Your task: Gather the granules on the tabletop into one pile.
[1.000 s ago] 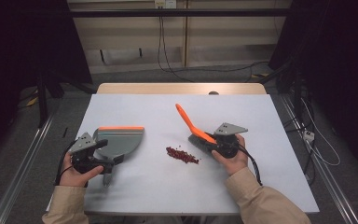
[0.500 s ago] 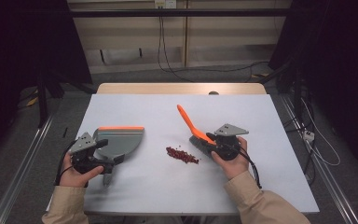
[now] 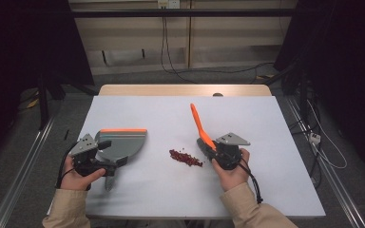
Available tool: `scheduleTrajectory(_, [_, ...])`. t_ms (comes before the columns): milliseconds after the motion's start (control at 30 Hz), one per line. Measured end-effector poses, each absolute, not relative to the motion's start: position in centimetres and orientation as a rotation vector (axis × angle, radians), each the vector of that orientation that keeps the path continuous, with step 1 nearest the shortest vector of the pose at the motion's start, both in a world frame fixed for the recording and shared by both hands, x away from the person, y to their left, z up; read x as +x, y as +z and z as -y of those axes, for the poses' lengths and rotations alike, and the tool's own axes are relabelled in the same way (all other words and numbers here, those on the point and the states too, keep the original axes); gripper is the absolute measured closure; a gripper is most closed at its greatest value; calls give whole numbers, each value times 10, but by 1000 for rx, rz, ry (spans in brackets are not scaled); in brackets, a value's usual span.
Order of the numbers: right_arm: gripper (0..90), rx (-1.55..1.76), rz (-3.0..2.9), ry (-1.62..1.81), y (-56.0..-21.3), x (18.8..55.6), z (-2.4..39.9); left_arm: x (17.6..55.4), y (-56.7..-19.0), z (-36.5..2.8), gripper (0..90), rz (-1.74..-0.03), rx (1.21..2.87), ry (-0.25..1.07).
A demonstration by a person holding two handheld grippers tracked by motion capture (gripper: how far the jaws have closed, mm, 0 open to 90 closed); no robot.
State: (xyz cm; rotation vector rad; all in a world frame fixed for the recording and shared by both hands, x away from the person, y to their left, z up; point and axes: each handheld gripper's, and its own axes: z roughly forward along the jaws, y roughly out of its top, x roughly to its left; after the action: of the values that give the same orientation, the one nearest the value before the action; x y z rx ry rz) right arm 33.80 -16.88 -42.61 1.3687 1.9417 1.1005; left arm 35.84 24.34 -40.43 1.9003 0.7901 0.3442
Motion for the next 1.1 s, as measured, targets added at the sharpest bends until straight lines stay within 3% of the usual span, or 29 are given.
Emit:
scheduleTrajectory(800, [714, 1368, -1823, 1164, -435, 334, 123, 357, -403, -243, 67, -785, 1898, 348])
scheduleTrajectory(1100, [716, 1349, -1777, 1192, -423, 338, 129, 358, -403, -246, 67, -791, 1892, 350])
